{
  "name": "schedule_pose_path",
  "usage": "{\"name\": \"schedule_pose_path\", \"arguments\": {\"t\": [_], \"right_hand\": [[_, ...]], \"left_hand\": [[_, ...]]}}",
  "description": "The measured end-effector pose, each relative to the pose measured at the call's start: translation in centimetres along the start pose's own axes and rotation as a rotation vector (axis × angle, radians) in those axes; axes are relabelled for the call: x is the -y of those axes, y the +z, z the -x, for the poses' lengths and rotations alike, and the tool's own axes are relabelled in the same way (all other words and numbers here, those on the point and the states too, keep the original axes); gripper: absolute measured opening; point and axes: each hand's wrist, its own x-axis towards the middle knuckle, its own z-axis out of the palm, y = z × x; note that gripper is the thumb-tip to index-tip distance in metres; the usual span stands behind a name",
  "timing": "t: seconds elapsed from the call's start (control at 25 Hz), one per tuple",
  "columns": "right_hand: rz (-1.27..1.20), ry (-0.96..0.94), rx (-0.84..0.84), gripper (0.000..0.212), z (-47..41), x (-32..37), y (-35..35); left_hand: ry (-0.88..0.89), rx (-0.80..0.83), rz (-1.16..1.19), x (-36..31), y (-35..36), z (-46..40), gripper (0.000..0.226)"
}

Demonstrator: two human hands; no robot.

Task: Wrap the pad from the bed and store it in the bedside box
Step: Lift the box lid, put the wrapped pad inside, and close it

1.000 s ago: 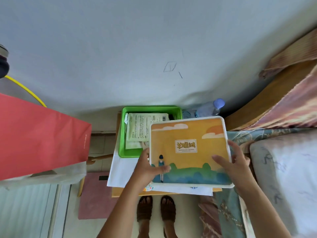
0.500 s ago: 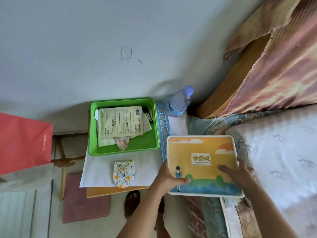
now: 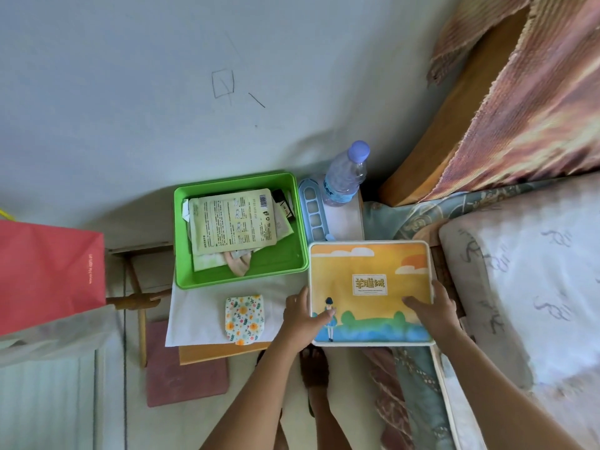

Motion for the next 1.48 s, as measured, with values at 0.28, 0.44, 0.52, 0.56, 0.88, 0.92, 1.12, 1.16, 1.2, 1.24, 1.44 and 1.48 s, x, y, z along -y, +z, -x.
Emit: {"name": "schedule_pose_path", "arguments": {"t": [0.28, 0.44, 0.52, 0.56, 0.88, 0.92, 1.12, 1.16, 1.2, 1.24, 1.44, 1.48], "right_hand": [[0.424, -0.254, 0.127, 0.055, 3.2, 1.8, 2.7], [0.541, -0.313, 0.186, 0.053, 4.8, 2.8, 5.3], [0.62, -0.353, 0.181, 0.052, 5.5, 3.3, 6.4], [0.649, -0.372, 0.18, 0.052, 5.8, 3.6, 6.8], [0.696, -0.423, 0.205, 0.044, 7.3, 6.5, 7.7], [0.689, -0.423, 0.21, 0.044, 7.3, 6.8, 7.7], [0.668, -0.418, 0.225, 0.043, 7.4, 7.4, 8.0], [0.667, -0.415, 0.226, 0.043, 7.4, 7.4, 8.1], [0.668, -0.41, 0.226, 0.043, 7.2, 7.4, 8.1], [0.67, -0.405, 0.226, 0.043, 7.1, 7.3, 8.1], [0.666, -0.377, 0.221, 0.043, 6.1, 6.8, 7.4], [0.666, -0.376, 0.219, 0.043, 5.9, 6.8, 7.4]], "left_hand": [[0.015, -0.32, -0.765, 6.1, -8.2, 1.1, 0.053], [0.101, -0.28, -1.059, 7.7, -9.4, 0.3, 0.07], [0.127, -0.318, -1.054, 8.1, -9.6, 0.1, 0.07], [0.127, -0.34, -1.037, 8.1, -9.7, 0.0, 0.065], [0.082, -0.294, -0.289, 5.6, -12.3, 3.0, 0.015], [0.086, -0.281, -0.119, 4.7, -13.0, 3.1, 0.013], [0.053, -0.49, 0.37, -0.3, -15.4, -0.4, 0.019], [0.021, -0.497, 0.393, -1.2, -15.3, -1.5, 0.022], [-0.009, -0.477, 0.392, -1.9, -14.9, -2.9, 0.023], [-0.04, -0.44, 0.373, -2.5, -14.3, -4.1, 0.023], [-0.149, -0.269, 0.068, -3.4, -11.6, -6.9, 0.023], [-0.156, -0.269, -0.007, -3.4, -11.4, -7.1, 0.026]]}}
